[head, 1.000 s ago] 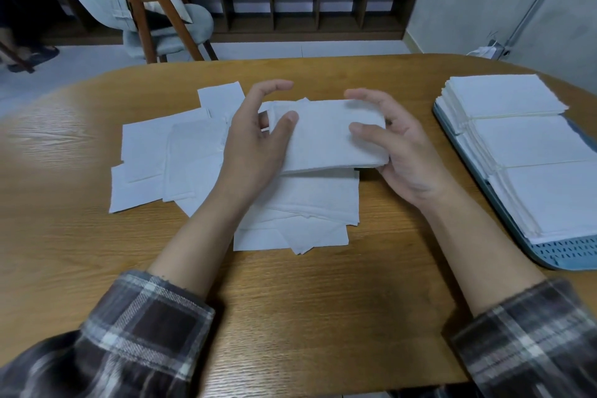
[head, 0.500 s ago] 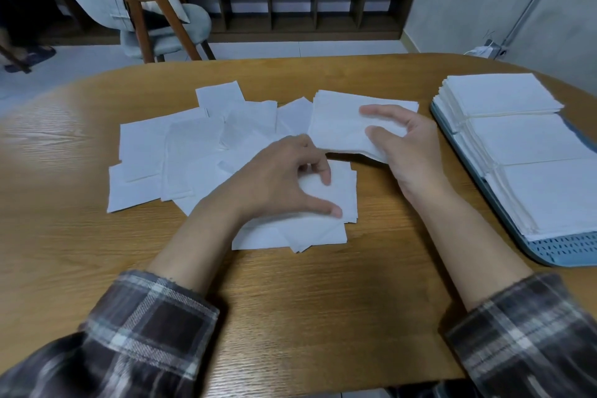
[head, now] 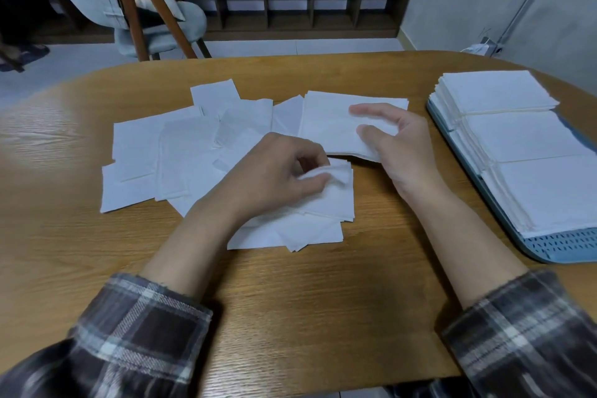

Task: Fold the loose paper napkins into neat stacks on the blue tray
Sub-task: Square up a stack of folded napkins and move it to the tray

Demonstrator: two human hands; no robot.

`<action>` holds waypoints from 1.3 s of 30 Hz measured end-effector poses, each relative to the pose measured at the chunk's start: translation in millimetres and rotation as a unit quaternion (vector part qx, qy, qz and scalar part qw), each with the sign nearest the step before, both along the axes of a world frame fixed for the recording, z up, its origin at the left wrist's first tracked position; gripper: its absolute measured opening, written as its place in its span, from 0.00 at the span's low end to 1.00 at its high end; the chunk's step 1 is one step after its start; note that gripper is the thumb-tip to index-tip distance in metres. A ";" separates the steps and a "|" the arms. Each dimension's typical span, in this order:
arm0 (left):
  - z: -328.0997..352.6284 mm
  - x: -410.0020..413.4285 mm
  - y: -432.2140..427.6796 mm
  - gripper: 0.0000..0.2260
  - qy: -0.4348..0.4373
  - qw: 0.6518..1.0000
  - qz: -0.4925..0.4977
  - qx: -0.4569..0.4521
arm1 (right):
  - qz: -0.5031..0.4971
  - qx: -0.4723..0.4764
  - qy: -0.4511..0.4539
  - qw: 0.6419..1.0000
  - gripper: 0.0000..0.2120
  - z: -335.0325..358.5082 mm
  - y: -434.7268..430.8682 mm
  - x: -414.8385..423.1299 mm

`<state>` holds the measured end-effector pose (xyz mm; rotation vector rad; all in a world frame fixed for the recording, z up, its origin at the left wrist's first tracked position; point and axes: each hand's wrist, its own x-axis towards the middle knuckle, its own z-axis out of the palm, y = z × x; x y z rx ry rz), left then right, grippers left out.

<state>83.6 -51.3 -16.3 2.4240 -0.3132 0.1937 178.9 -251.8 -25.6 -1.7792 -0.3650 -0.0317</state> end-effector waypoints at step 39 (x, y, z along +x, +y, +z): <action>1.3 7.5 8.2 0.04 -0.063 0.945 0.161 -0.279 | 0.160 0.153 0.133 0.966 0.30 10.0 2.8 -6.2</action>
